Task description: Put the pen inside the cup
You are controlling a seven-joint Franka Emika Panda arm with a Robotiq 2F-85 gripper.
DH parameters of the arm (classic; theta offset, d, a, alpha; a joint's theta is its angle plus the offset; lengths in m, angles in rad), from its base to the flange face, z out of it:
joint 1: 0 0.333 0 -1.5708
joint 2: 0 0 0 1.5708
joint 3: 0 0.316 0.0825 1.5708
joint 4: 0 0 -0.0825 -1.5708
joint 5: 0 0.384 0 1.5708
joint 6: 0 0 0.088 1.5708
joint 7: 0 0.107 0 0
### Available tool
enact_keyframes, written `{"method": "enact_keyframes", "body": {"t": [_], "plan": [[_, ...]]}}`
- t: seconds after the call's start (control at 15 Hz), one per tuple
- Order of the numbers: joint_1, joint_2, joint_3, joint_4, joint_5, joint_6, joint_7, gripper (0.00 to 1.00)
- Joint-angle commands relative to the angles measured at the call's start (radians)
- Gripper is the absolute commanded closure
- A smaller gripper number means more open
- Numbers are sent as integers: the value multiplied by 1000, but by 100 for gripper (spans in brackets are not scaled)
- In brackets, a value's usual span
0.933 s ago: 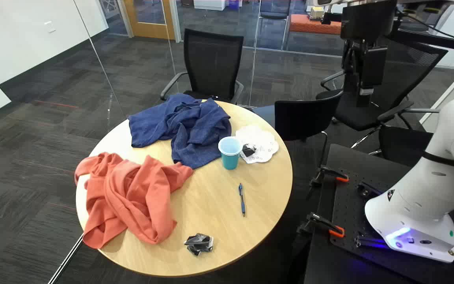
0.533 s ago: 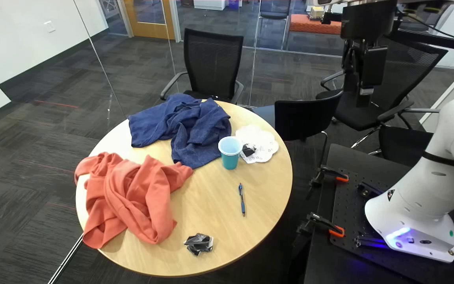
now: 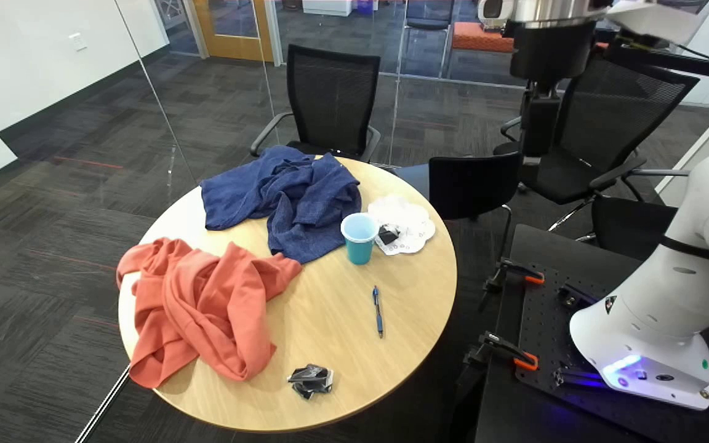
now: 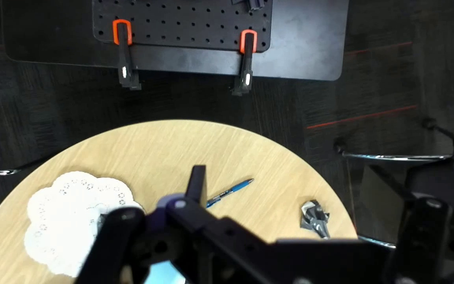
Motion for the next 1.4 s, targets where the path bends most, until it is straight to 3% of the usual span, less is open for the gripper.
{"method": "enact_keyframes", "body": {"t": [0.0,0.47,0.87,1.07,1.13,1.33], "plan": [[-35,30,65,-55,36,123,139,0],[-42,153,115,-166,111,437,339,0],[-33,326,136,-192,140,673,461,0],[-25,398,142,-179,132,713,488,0],[-25,356,130,-196,120,690,460,0],[-23,397,131,-190,119,703,461,0]]}}
